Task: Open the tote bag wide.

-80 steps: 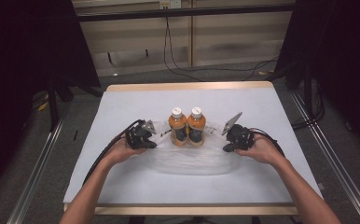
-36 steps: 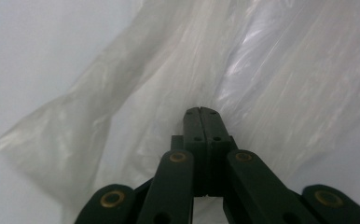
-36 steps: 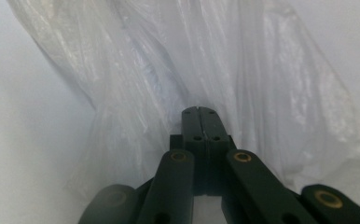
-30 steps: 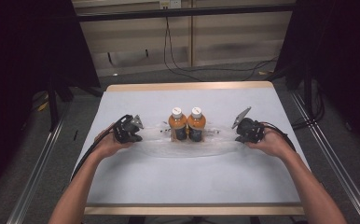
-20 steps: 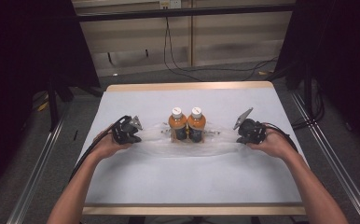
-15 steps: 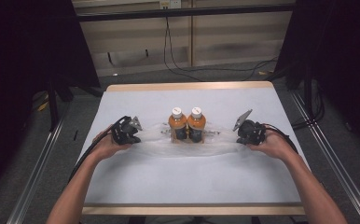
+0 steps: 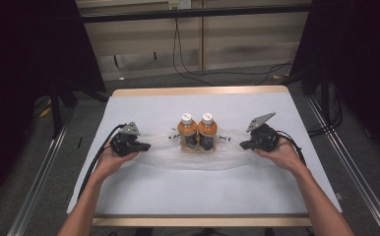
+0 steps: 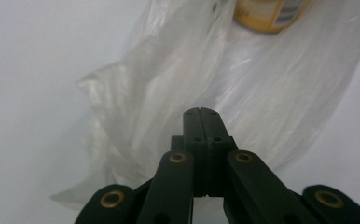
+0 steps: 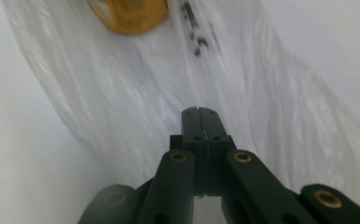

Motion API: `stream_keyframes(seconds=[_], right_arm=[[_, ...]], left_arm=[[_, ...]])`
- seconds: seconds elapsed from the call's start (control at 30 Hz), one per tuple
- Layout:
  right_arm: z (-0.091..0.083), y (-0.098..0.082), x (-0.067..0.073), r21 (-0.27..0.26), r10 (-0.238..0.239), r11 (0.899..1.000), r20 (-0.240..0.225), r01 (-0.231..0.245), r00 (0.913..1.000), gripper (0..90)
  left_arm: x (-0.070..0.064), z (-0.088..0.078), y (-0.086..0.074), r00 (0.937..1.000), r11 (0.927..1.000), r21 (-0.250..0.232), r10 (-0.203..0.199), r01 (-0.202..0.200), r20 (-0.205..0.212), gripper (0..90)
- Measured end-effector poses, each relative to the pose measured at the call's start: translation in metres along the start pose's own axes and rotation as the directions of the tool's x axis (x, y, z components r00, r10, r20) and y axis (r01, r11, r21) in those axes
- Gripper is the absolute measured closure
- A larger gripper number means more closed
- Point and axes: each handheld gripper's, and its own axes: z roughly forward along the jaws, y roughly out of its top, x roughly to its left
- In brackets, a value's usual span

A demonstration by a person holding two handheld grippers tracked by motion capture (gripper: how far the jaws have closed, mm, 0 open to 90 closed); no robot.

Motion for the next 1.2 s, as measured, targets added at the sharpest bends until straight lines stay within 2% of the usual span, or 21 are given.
stream_keyframes(seconds=[0.1,0.13,0.17,0.2,0.23,0.27,0.3,0.33,0.37,0.4,0.47,0.5,0.57,0.6,0.67,0.73,0.9,0.97,1.07,1.13,1.2], right_arm=[[-0.002,0.004,0.004,-0.027,-0.014,1.000,-0.008,0.014,0.9999,90.0],[-0.006,0.008,0.007,-0.060,-0.016,0.998,-0.010,0.015,0.9998,90.0],[-0.006,0.008,0.007,-0.060,-0.016,0.998,-0.010,0.015,0.9998,90.0],[-0.012,0.011,0.010,-0.102,-0.007,0.995,-0.021,0.005,0.9997,90.0],[-0.012,0.011,0.010,-0.102,-0.007,0.995,-0.021,0.005,0.9997,90.0],[-0.017,0.015,0.011,-0.135,-0.002,0.991,-0.035,-0.003,0.9994,90.0],[-0.017,0.015,0.011,-0.135,-0.002,0.991,-0.035,-0.003,0.9994,90.0],[-0.020,0.019,0.012,-0.169,0.004,0.986,-0.052,-0.013,0.9986,90.0],[-0.020,0.019,0.012,-0.169,0.004,0.986,-0.052,-0.013,0.9986,90.0],[-0.020,0.021,0.012,-0.181,0.003,0.983,-0.066,-0.015,0.9978,90.0],[-0.017,0.027,0.012,-0.188,0.007,0.982,-0.071,-0.020,0.9974,90.0],[-0.012,0.035,0.012,-0.191,-0.002,0.982,-0.081,-0.014,0.9967,90.0],[-0.009,0.039,0.012,-0.191,-0.006,0.982,-0.084,-0.011,0.9964,90.0],[-0.003,0.048,0.012,-0.181,-0.017,0.983,-0.082,0.002,0.9965,90.0],[0.000,0.052,0.011,-0.174,-0.020,0.985,-0.080,0.005,0.9966,90.0],[0.004,0.060,0.012,-0.149,-0.026,0.989,-0.056,0.018,0.9981,90.0],[0.015,0.067,0.008,-0.115,-0.009,0.993,-0.060,0.002,0.9982,90.0],[0.021,0.066,0.004,-0.103,0.005,0.995,-0.059,-0.011,0.9983,90.0],[0.031,0.067,-0.001,-0.079,0.012,0.997,-0.064,-0.018,0.9979,90.0],[0.038,0.068,-0.001,-0.057,0.015,0.998,-0.074,-0.019,0.9972,90.0],[0.047,0.070,-0.001,-0.047,0.017,0.999,-0.084,-0.021,0.9963,90.0]], left_arm=[[-0.006,-0.012,0.007,1.0000,0.9980,-0.062,0.007,-0.007,0.001,90.0],[-0.010,-0.015,0.009,1.0000,0.9972,-0.074,0.007,-0.007,-0.007,90.0],[-0.013,-0.018,0.011,0.9997,0.9967,-0.078,0.023,-0.024,-0.012,90.0],[-0.019,-0.022,0.015,0.9995,0.9938,-0.107,0.030,-0.030,0.004,90.0],[-0.019,-0.022,0.015,0.9995,0.9938,-0.107,0.030,-0.030,0.004,90.0],[-0.024,-0.025,0.019,0.9990,0.9901,-0.137,0.032,-0.027,0.030,90.0],[-0.024,-0.025,0.019,0.9990,0.9901,-0.137,0.032,-0.027,0.030,90.0],[-0.029,-0.024,0.024,0.9977,0.9846,-0.174,0.029,-0.018,0.061,90.0],[-0.029,-0.024,0.024,0.9977,0.9846,-0.174,0.029,-0.018,0.061,90.0],[-0.033,-0.021,0.026,0.9958,0.9803,-0.198,0.014,0.004,0.090,90.0],[-0.043,-0.009,0.032,0.9920,0.9792,-0.203,0.023,0.003,0.124,90.0],[-0.049,-0.002,0.036,0.9911,0.9818,-0.189,0.039,-0.015,0.127,90.0],[-0.062,0.012,0.045,0.9874,0.9843,-0.173,0.061,-0.035,0.146,90.0],[-0.071,0.022,0.055,0.9831,0.9837,-0.173,0.079,-0.050,0.165,90.0],[-0.075,0.026,0.061,0.9812,0.9833,-0.173,0.086,-0.056,0.172,90.0],[-0.081,0.035,0.070,0.9779,0.9814,-0.181,0.098,-0.064,0.185,90.0],[-0.085,0.053,0.081,0.9808,0.9833,-0.176,0.077,-0.045,0.179,90.0],[-0.086,0.059,0.081,0.9833,0.9848,-0.165,0.080,-0.053,0.163,90.0],[-0.086,0.069,0.079,0.9822,0.9874,-0.155,0.057,-0.029,0.179,90.0],[-0.090,0.076,0.077,0.9840,0.9898,-0.134,0.069,-0.047,0.164,90.0],[-0.092,0.081,0.077,0.9839,0.9889,-0.134,0.085,-0.064,0.157,90.0]])
